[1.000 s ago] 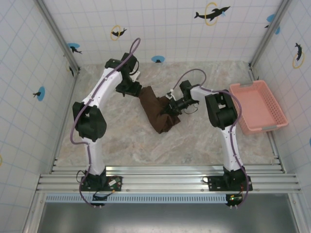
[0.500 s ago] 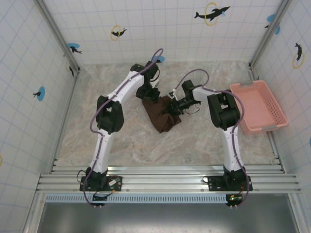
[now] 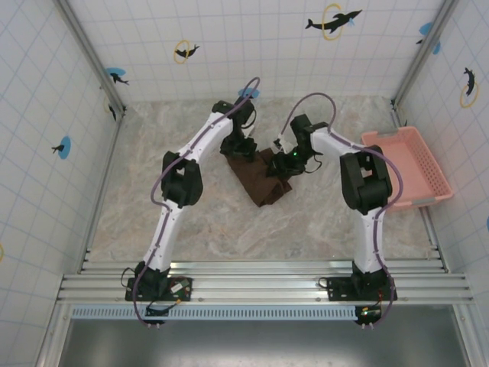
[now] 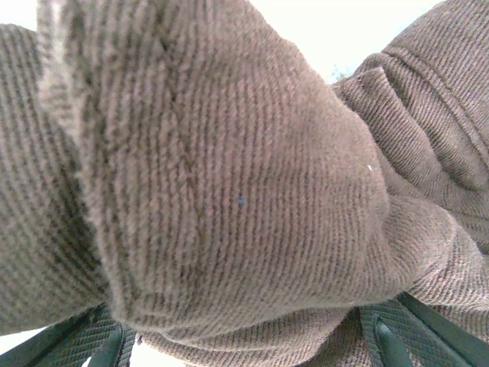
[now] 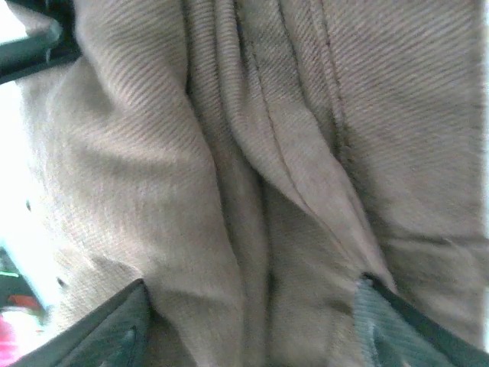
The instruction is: Roll up the long pants
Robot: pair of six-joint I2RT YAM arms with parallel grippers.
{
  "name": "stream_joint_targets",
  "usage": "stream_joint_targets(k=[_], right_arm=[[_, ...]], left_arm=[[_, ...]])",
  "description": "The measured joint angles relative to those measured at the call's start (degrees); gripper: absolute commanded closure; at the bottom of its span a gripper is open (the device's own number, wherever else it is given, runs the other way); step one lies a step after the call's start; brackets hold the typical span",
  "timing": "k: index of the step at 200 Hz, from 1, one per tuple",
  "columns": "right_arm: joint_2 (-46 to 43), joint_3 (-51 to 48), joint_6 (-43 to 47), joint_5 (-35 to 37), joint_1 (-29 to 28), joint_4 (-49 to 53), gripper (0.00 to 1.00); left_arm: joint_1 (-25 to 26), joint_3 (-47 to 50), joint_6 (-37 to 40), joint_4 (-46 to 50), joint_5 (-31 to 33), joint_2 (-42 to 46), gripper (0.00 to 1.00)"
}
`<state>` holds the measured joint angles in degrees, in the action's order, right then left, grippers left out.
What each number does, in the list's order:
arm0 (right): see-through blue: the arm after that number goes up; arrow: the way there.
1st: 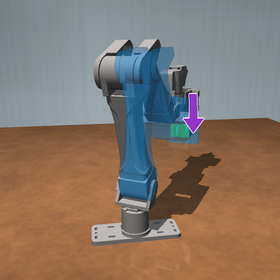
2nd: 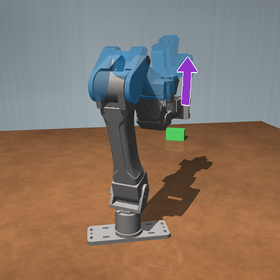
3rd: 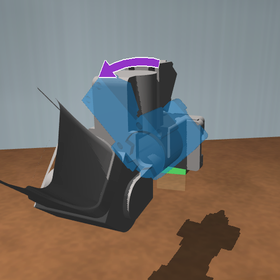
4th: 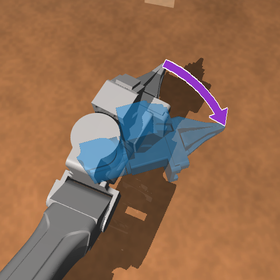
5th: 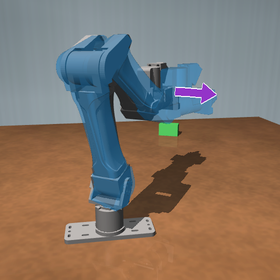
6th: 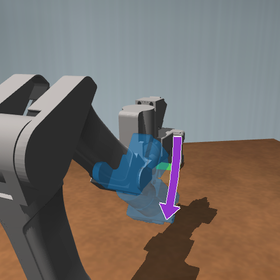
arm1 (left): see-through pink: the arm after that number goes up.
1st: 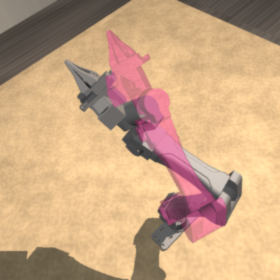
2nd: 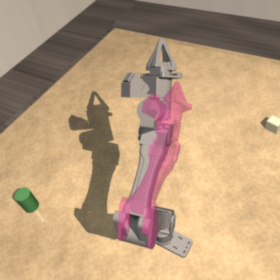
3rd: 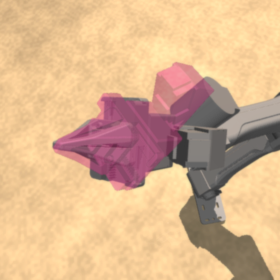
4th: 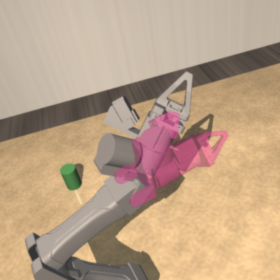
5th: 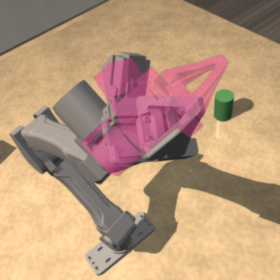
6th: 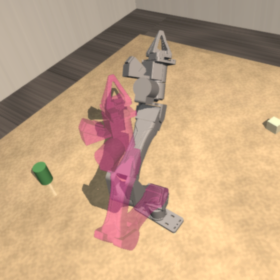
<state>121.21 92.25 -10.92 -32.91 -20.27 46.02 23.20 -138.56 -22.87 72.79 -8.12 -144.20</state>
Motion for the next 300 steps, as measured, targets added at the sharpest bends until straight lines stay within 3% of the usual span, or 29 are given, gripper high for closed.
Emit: stream_joint_targets(k=[27,54,80,106,167,241,278,300], right_arm=[[-6.99,2.25,5.27,16.50,-4.85,5.75,0.19],[-12.37,2.54,8.61,28.96,-14.73,8.09,0.16],[-13.05,3.10,9.42,35.26,-23.71,8.87,0.15],[-11.78,4.37,9.51,40.11,-28.22,9.14,0.15],[0.44,7.10,9.09,51.36,-31.19,7.93,0.14],[9.53,8.63,9.79,73.35,-32.68,8.07,0.14],[11.17,10.49,12.94,75.32,-30.60,8.76,0.16],[11.67,11.74,15.30,72.06,-27.96,9.01,0.32]], left_arm=[[0.15,-0.35,-0.17,-0.02,-0.04,-0.35,0.24],[0.13,-0.72,-0.17,0.02,-0.26,-0.66,0.24],[0.11,-0.74,-0.15,0.00,-0.42,-0.68,0.23],[0.11,-0.74,-0.15,0.00,-0.44,-0.68,0.23],[-0.33,0.66,-0.15,-0.74,-1.53,-0.22,0.23],[-0.98,4.85,-0.35,-3.91,-3.19,1.66,0.22],[-1.07,5.51,-0.35,-4.76,-3.17,1.95,0.22],[-1.09,6.01,-0.33,-5.05,-3.23,2.16,0.22]])
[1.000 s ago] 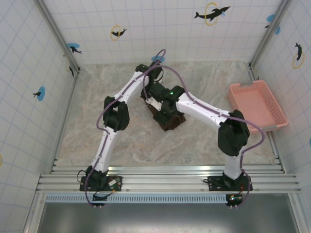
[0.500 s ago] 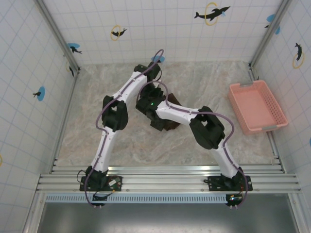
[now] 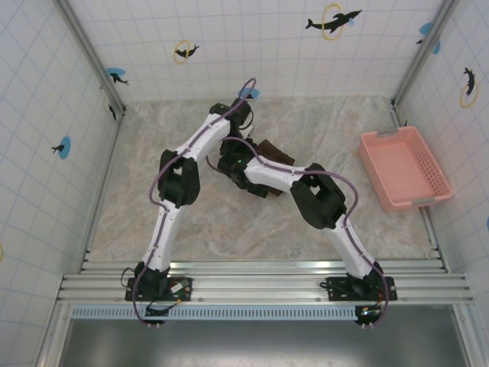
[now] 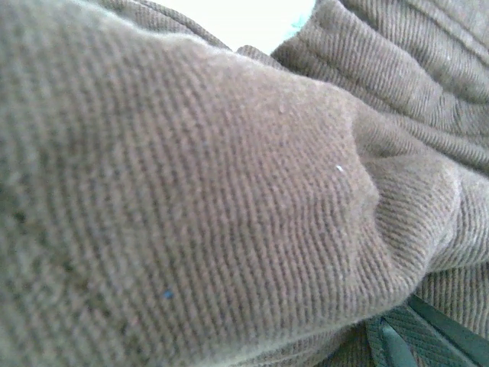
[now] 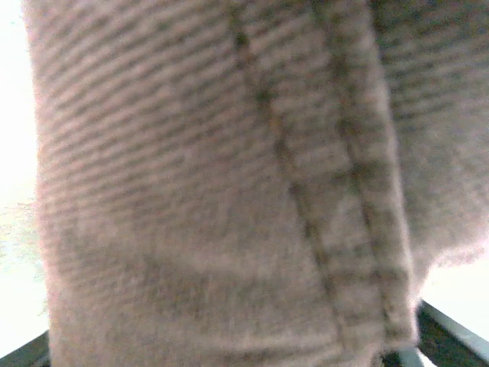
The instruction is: Roll up the long pants
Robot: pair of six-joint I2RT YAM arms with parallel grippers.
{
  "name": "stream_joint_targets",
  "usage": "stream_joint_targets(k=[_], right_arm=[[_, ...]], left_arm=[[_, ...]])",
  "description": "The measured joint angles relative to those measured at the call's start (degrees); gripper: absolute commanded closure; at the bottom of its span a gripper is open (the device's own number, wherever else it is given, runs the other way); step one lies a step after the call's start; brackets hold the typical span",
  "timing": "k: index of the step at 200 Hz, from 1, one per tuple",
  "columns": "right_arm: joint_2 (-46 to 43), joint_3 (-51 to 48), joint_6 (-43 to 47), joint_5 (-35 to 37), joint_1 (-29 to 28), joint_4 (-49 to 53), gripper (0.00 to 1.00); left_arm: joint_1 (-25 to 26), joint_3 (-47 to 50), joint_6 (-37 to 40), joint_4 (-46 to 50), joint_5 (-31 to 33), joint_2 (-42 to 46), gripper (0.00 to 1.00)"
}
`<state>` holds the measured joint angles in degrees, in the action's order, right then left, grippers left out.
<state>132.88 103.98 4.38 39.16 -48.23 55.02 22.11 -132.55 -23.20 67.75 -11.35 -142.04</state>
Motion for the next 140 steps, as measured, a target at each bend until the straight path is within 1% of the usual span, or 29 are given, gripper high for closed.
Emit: stream_joint_targets(k=[15,25,45,56,65,66,67,69,80,84,87,96,103,117,126,140], right_arm=[[0.57,1.33,1.84,-3.32,1.77,0.52,0.44],[0.68,2.38,2.80,-5.46,2.58,1.29,0.56],[0.68,4.74,4.66,-10.47,4.31,3.63,0.69],[0.68,6.45,5.11,-14.56,5.60,5.20,0.71],[0.68,8.00,5.07,-18.80,6.86,6.51,0.75],[0.68,8.13,5.09,-19.15,6.95,6.58,0.76],[0.68,8.39,5.05,-19.96,7.17,6.82,0.76],[0.68,8.79,4.94,-21.18,7.48,7.13,0.76],[0.70,10.43,4.70,-28.24,9.57,8.48,0.77],[0.68,10.88,4.37,-31.43,10.67,8.85,0.77],[0.55,11.17,4.11,-33.64,11.45,9.03,0.77],[0.09,11.45,2.21,-40.30,14.01,8.85,0.77],[-0.35,11.28,2.19,-45.55,16.37,8.83,0.77],[-1.31,10.29,-2.10,-54.84,21.09,7.23,0.77],[-1.95,9.79,-4.63,-59.21,24.20,6.16,0.78],[-2.93,9.49,-8.02,-62.99,28.57,5.20,0.78]], left_arm=[[0.02,0.35,-0.24,-0.92,-0.28,0.33,0.22],[0.02,0.52,-0.44,-1.92,-0.46,0.55,0.22],[-0.02,0.81,-0.96,-3.58,-0.72,1.49,0.22],[-0.11,0.76,-1.09,-4.81,-0.79,2.16,0.21],[-0.48,0.28,-1.11,-5.79,-0.79,2.47,0.20],[-0.50,0.24,-1.11,-5.81,-0.79,2.49,0.19],[-0.57,0.09,-1.16,-5.90,-0.79,2.56,0.16],[-0.74,-0.17,-1.20,-5.97,-0.81,2.60,0.13],[-1.49,-1.68,-1.31,-5.84,-0.66,2.71,0.10],[-1.95,-2.49,-1.29,-5.62,-0.55,2.84,0.04],[-2.23,-2.89,-1.33,-5.68,0.11,2.89,0.03],[-3.48,-4.28,-0.98,-4.20,0.39,3.08,0.03],[-4.68,-4.79,-2.12,-3.76,0.68,3.54,0.03],[-7.37,-5.55,-1.66,-0.72,1.62,4.68,0.03],[-8.94,-5.49,-1.57,1.44,2.12,5.77,0.03],[-11.21,-4.94,-1.29,3.02,3.17,7.85,0.03]])
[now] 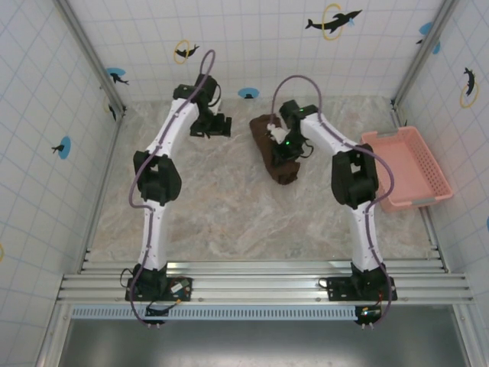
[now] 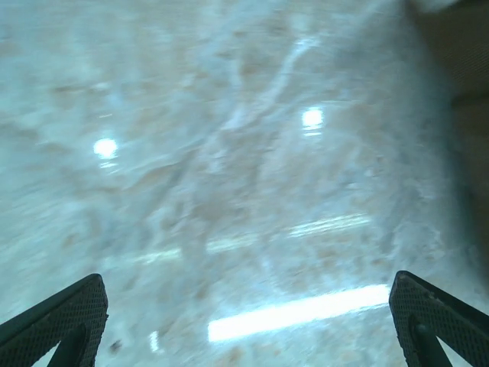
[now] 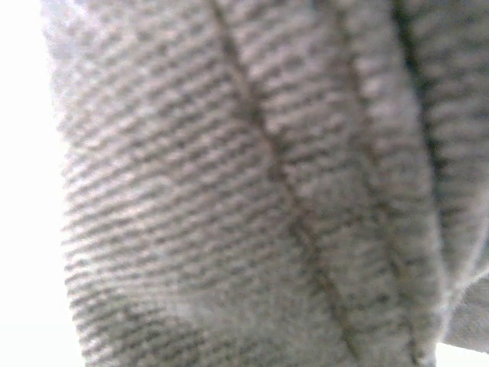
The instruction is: Roll up the long pants
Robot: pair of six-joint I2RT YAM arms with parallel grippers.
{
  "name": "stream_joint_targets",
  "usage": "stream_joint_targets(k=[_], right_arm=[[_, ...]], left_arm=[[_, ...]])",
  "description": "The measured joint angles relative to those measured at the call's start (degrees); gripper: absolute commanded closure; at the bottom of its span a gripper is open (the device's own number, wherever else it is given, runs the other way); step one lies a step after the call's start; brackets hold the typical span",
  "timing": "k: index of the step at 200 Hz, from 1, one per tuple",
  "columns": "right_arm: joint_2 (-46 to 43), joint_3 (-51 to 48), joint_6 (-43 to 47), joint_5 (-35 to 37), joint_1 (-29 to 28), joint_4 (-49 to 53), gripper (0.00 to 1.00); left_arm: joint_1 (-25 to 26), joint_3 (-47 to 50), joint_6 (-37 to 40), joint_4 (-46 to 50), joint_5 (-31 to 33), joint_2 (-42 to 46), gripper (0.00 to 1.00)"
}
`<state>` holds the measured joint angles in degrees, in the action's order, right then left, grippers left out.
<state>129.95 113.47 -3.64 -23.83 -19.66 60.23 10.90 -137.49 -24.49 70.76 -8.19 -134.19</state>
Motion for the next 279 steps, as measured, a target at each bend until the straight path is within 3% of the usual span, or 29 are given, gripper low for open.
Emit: stream_joint_targets(k=[59,131,201,248,279], right_arm=[[-10.45,0.55,-10.75,-2.27,14.38,0.66,0.78],[-26.01,4.24,-10.27,5.35,30.29,6.10,0.77],[-36.81,-4.83,0.92,22.69,34.14,10.12,0.77],[-38.62,-16.02,4.13,32.89,34.99,7.48,0.76],[-38.73,-17.20,5.16,36.59,37.07,6.51,0.76]], left_arm=[[-0.35,9.46,0.57,-0.15,2.25,8.04,0.03],[-0.04,16.59,3.56,-2.34,3.39,9.07,0.03],[-1.90,16.57,6.01,-2.29,2.89,11.02,0.03],[-4.31,19.98,6.45,-3.37,0.39,13.22,0.03],[-5.64,23.19,6.45,-3.67,-0.57,15.04,0.03]])
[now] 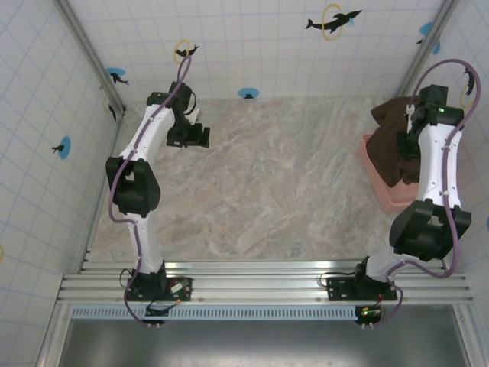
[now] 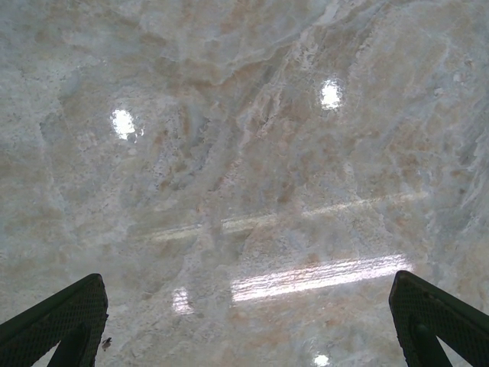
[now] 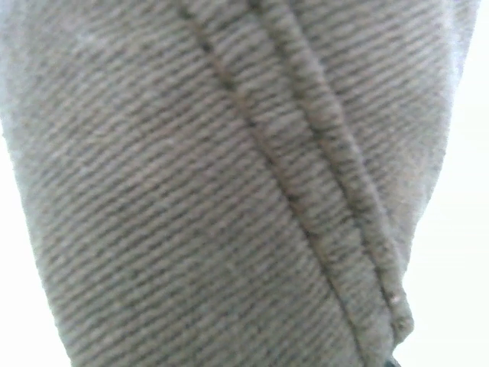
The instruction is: Roll up the long pants
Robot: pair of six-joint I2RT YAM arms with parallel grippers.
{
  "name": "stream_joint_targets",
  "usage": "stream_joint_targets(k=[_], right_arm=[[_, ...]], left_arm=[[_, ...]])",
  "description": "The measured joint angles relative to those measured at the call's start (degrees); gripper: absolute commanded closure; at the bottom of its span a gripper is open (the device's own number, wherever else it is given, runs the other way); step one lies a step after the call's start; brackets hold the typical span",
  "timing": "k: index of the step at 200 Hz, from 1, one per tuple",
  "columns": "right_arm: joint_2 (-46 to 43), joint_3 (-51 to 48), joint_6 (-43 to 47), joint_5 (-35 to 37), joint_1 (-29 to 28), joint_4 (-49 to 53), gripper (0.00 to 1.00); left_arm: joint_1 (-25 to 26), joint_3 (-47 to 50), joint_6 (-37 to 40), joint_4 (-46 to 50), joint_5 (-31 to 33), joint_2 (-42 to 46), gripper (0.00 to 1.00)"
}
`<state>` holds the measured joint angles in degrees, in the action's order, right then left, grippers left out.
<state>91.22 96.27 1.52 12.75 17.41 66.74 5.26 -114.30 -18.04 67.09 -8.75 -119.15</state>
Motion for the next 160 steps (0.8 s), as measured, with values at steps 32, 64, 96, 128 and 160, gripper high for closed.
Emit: stream_joint_targets(k=[32,64,96,128,160], right_arm=[[-0.13,0.00,1.42,2.84,1.40,-2.19,0.76],[-0.13,-1.25,3.41,5.53,2.03,-4.57,0.75],[0.11,-8.31,5.03,7.96,1.90,-9.05,0.75],[3.56,-15.47,5.57,9.03,0.92,-12.24,0.65],[8.81,-17.57,2.75,7.80,-0.98,-14.05,0.39]], left_arm=[[-0.11,1.70,0.00,-0.15,-0.42,0.94,0.03],[-0.11,2.51,0.00,-0.13,-0.39,1.62,0.03],[-0.11,4.09,0.00,-0.22,-0.39,3.02,0.03],[-0.11,7.32,-0.02,-0.70,-0.72,5.11,0.03],[-0.11,13.16,0.11,-2.51,-0.85,7.85,0.03]])
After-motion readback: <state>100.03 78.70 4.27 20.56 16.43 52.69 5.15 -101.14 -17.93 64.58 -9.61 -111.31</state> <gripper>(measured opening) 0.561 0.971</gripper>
